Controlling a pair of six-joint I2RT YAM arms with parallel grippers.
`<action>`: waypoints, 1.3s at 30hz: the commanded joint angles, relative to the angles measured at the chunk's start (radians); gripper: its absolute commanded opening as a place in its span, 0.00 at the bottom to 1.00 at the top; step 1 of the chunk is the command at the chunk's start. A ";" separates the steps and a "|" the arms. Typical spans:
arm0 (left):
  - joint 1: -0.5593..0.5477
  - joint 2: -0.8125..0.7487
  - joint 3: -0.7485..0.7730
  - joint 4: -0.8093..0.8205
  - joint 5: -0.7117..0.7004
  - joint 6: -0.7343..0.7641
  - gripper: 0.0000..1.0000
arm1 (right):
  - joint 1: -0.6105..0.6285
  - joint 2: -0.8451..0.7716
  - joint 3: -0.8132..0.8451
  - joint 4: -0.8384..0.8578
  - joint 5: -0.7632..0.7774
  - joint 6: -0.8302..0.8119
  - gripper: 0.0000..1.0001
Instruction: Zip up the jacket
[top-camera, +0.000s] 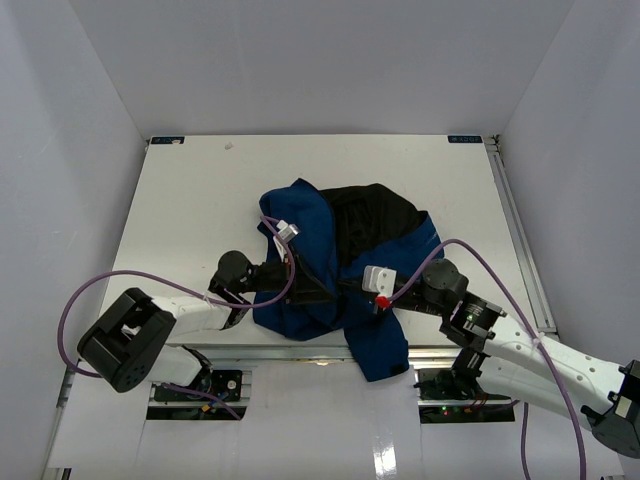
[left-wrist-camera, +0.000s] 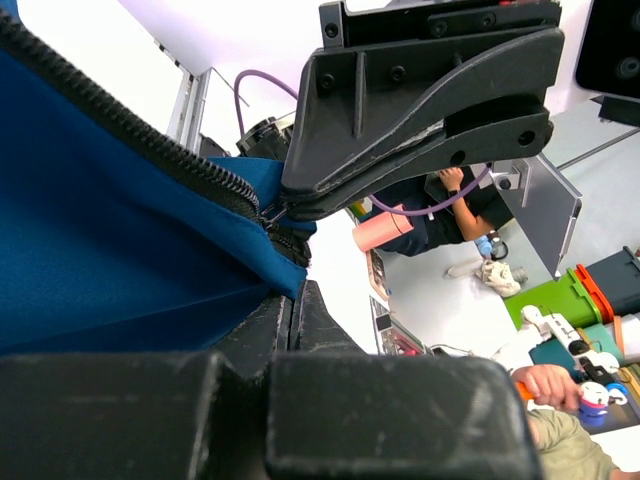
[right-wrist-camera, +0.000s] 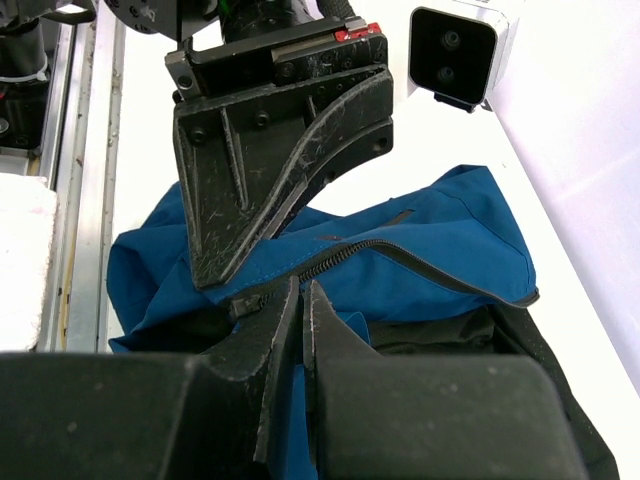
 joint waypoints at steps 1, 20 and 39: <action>-0.037 -0.014 -0.003 0.037 0.192 -0.015 0.00 | -0.064 0.037 0.103 0.121 0.143 -0.044 0.08; -0.040 -0.173 0.005 -0.516 -0.032 0.283 0.00 | -0.289 0.317 0.246 0.294 0.281 0.010 0.08; -0.045 -0.262 -0.080 -0.742 -0.351 0.433 0.00 | -0.572 0.849 0.658 0.397 0.211 0.051 0.08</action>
